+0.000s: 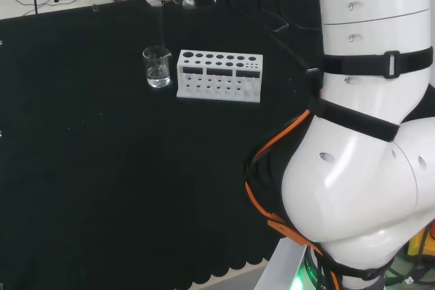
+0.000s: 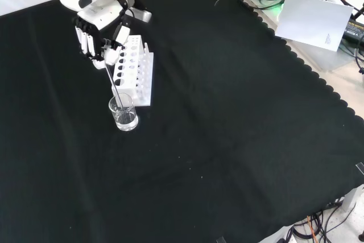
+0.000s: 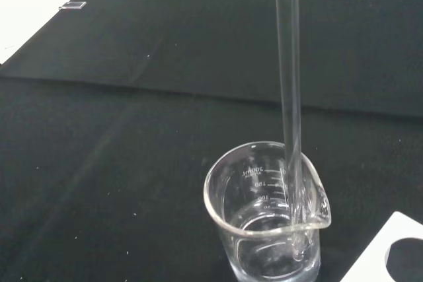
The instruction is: Stir in the beaker to the left of the white test tube rack with the glass rod.
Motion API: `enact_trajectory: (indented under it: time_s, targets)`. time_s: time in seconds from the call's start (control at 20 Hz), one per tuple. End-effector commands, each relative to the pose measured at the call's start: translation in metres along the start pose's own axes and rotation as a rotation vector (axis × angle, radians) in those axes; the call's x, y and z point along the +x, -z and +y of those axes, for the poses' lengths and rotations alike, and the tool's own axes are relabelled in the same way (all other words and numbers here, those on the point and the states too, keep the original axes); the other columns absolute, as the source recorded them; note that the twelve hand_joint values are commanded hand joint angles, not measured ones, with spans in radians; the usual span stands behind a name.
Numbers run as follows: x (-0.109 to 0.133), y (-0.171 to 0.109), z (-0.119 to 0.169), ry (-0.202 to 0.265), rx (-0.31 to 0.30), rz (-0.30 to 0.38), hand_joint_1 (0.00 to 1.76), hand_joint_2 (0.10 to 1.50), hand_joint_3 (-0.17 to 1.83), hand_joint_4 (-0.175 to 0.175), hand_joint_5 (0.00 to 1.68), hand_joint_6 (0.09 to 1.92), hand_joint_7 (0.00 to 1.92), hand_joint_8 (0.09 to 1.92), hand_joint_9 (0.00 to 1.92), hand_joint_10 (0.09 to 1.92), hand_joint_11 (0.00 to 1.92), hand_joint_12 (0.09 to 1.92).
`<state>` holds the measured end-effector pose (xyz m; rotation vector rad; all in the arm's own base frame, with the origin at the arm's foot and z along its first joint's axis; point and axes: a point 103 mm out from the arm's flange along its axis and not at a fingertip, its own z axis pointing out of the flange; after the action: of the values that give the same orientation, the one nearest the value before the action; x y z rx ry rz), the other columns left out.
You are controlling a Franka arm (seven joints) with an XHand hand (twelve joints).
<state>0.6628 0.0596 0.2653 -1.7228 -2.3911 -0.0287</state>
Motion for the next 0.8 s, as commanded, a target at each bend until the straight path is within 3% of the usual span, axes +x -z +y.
enact_trajectory:
  time_s: [0.05, 0.4, 0.8]
  targets:
    - [0.015, 0.001, -0.006, 0.019, -0.002, -0.012, 1.31, 1.10, -0.17, -0.175, 1.34, 0.09, 1.22, 0.95, 1.72, 0.69, 1.31, 0.82]
    - [0.035, -0.003, 0.004, 0.055, 0.004, -0.012, 1.31, 1.10, -0.17, -0.175, 1.34, 0.09, 1.22, 0.95, 1.72, 0.69, 1.31, 0.82]
    - [0.019, -0.006, 0.017, 0.037, 0.006, 0.001, 1.31, 1.10, -0.17, -0.175, 1.34, 0.09, 1.22, 0.95, 1.72, 0.69, 1.31, 0.82]
